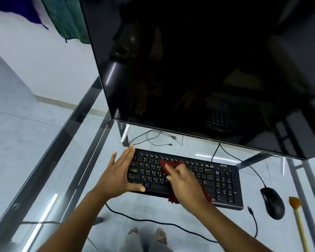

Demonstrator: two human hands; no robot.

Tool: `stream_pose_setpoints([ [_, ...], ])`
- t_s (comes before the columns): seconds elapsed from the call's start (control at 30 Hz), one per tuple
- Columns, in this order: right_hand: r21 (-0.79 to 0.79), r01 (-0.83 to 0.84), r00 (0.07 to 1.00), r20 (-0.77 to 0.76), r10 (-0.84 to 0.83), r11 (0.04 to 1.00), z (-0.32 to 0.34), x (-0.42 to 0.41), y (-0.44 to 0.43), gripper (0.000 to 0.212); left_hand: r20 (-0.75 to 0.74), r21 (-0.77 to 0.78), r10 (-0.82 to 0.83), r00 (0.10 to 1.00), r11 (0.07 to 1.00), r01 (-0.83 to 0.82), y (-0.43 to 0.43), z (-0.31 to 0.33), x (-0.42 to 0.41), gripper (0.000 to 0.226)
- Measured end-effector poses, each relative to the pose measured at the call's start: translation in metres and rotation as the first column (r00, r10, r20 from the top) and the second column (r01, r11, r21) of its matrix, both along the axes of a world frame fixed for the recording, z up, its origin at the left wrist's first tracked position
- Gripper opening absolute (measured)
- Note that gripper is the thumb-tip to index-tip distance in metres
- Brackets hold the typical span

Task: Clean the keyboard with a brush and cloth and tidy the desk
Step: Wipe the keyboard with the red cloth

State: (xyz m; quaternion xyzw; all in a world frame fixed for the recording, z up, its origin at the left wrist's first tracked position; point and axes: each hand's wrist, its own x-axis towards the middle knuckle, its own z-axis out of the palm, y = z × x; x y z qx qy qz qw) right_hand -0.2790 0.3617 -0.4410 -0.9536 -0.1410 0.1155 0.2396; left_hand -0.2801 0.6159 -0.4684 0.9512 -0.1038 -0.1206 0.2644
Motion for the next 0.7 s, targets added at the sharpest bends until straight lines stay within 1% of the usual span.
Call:
stream_pose_setpoints([
  [0.03, -0.021, -0.087, 0.996, 0.020, 0.088, 0.996, 0.001, 0.002, -0.001, 0.021, 0.005, -0.012, 0.005, 1.000, 1.000, -0.005, 0.000, 0.000, 0.000, 0.142],
  [0.07, -0.052, -0.081, 0.994, 0.063, 0.084, 0.995, 0.003, 0.008, -0.004, 0.021, 0.006, -0.024, 0.008, 1.000, 1.000, -0.008, 0.000, 0.000, -0.001, 0.143],
  [0.1, -0.096, 0.002, 0.990, 0.143, 0.012, 0.995, -0.003, 0.017, -0.011, 0.024, 0.004, -0.035, 0.013, 1.000, 0.999, -0.012, 0.000, 0.000, -0.001, 0.143],
  [0.13, -0.097, 0.123, 0.975, 0.199, -0.102, 0.988, -0.004, 0.027, -0.016, 0.029, 0.005, -0.044, 0.020, 1.000, 0.999, -0.020, 0.001, 0.000, -0.001, 0.143],
  [0.17, -0.099, 0.206, 0.955, 0.236, -0.179, 0.974, -0.003, 0.031, -0.016, 0.029, 0.006, -0.055, 0.029, 1.000, 0.998, -0.028, 0.001, 0.000, -0.001, 0.144],
  [0.2, -0.079, 0.233, 0.956, 0.203, -0.213, 0.969, 0.001, 0.028, -0.008, 0.027, 0.009, -0.065, 0.036, 0.999, 0.997, -0.035, 0.000, 0.000, -0.002, 0.144],
  [0.23, -0.086, 0.169, 0.975, 0.157, -0.155, 0.982, 0.002, 0.019, 0.006, 0.025, 0.014, -0.076, 0.044, 0.999, 0.996, -0.043, 0.000, 0.001, -0.002, 0.144],
  [0.27, -0.072, 0.070, 0.995, 0.082, -0.064, 0.995, 0.002, 0.006, 0.020, 0.031, 0.018, -0.083, 0.053, 0.998, 0.995, -0.051, 0.001, 0.001, -0.003, 0.143],
  [0.3, -0.065, -0.045, 0.998, 0.049, 0.048, 0.997, 0.003, -0.004, 0.033, 0.037, 0.027, -0.090, 0.060, 0.998, 0.994, -0.058, 0.001, 0.001, -0.003, 0.143],
  [0.33, -0.065, -0.144, 0.987, 0.058, 0.148, 0.987, 0.008, -0.009, 0.041, 0.040, 0.036, -0.098, 0.066, 0.997, 0.993, -0.062, 0.001, 0.001, -0.003, 0.142],
  [0.37, -0.092, -0.186, 0.977, 0.087, 0.194, 0.978, 0.009, -0.005, 0.043, 0.040, 0.041, -0.109, 0.073, 0.996, 0.992, -0.068, 0.001, 0.001, -0.004, 0.141],
  [0.4, -0.089, -0.182, 0.975, 0.117, 0.191, 0.979, 0.010, 0.007, 0.040, 0.035, 0.039, -0.124, 0.088, 0.995, 0.989, -0.082, 0.001, 0.001, -0.006, 0.141],
  [0.43, -0.064, -0.114, 0.989, 0.092, 0.120, 0.991, 0.008, 0.023, 0.033, 0.027, 0.025, -0.139, 0.107, 0.994, 0.985, -0.103, 0.002, 0.000, -0.007, 0.141],
  [0.47, -0.028, -0.056, 0.993, 0.105, 0.059, 0.998, 0.007, 0.037, 0.029, 0.022, 0.012, -0.150, 0.124, 0.992, 0.981, -0.121, 0.003, 0.000, -0.007, 0.142],
  [0.5, -0.047, -0.017, 0.995, 0.101, 0.022, 0.999, 0.009, 0.044, 0.033, 0.024, 0.005, -0.156, 0.139, 0.990, 0.978, -0.137, 0.003, 0.000, -0.008, 0.142],
  [0.53, -0.086, -0.050, 0.991, 0.120, 0.061, 0.995, 0.007, 0.043, 0.041, 0.027, 0.007, -0.160, 0.144, 0.990, 0.977, -0.141, 0.003, 0.000, -0.008, 0.142],
  [0.57, -0.112, -0.118, 0.982, 0.132, 0.132, 0.987, 0.009, 0.034, 0.052, 0.026, 0.016, -0.164, 0.143, 0.990, 0.977, -0.139, 0.004, 0.000, -0.009, 0.142],
  [0.6, -0.114, -0.192, 0.973, 0.104, 0.204, 0.975, 0.012, 0.023, 0.062, 0.027, 0.037, -0.163, 0.135, 0.990, 0.978, -0.127, 0.004, 0.000, -0.009, 0.141],
  [0.63, -0.132, -0.276, 0.956, 0.064, 0.286, 0.952, 0.017, 0.015, 0.073, 0.034, 0.065, -0.159, 0.118, 0.991, 0.981, -0.107, 0.004, -0.001, -0.009, 0.140],
  [0.67, -0.173, -0.380, 0.913, 0.086, 0.398, 0.909, 0.015, 0.015, 0.078, 0.038, 0.087, -0.155, 0.103, 0.991, 0.984, -0.089, 0.005, -0.001, -0.009, 0.140],
  [0.7, -0.187, -0.399, 0.900, 0.104, 0.422, 0.897, 0.017, 0.021, 0.077, 0.040, 0.094, -0.155, 0.095, 0.991, 0.985, -0.080, 0.004, -0.002, -0.008, 0.140],
])
